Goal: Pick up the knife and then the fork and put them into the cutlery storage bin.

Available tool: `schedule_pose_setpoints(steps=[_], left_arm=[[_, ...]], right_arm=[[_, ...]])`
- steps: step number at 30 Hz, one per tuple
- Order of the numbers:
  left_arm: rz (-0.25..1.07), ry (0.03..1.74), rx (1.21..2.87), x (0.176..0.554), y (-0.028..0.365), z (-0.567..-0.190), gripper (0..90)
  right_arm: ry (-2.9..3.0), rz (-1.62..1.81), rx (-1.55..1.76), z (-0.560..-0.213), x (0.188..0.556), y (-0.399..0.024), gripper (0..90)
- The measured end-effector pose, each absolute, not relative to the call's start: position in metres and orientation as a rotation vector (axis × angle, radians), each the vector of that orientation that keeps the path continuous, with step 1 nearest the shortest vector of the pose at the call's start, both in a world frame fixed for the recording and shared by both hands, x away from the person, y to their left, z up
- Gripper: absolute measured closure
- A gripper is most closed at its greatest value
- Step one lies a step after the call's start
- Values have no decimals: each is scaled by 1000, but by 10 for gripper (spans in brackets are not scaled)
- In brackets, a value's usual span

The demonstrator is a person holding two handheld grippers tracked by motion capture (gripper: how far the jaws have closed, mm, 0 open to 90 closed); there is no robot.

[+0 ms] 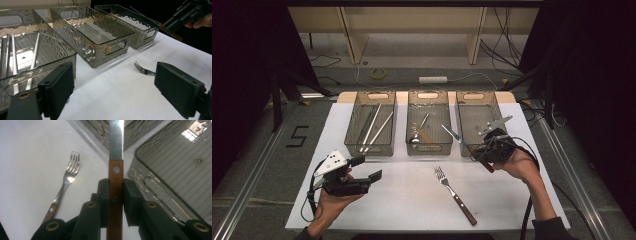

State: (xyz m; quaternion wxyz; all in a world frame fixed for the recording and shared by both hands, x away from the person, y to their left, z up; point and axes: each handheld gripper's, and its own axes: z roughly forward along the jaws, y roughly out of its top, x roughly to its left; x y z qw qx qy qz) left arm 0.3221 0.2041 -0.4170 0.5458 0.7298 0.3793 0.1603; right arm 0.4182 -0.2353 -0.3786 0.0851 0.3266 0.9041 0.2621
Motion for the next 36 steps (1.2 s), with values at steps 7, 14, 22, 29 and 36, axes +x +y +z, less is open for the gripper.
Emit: schedule_pose_setpoints(steps=[7, 14, 22, 29, 36], left_arm=[[380, 899, 1731, 322, 204, -417, 157], [381, 899, 1731, 322, 204, -417, 157], [381, 899, 1729, 322, 204, -417, 157], [383, 899, 1731, 322, 204, -417, 157], [378, 903, 1720, 322, 205, -417, 157]], right_arm=[[2678, 792, 997, -373, 428, -236, 774], [2635, 812, 1023, -365, 441, -235, 774], [2591, 826, 1077, -361, 458, -234, 773], [2560, 828, 1120, -356, 471, -234, 773], [2521, 854, 1179, -354, 486, -237, 773]])
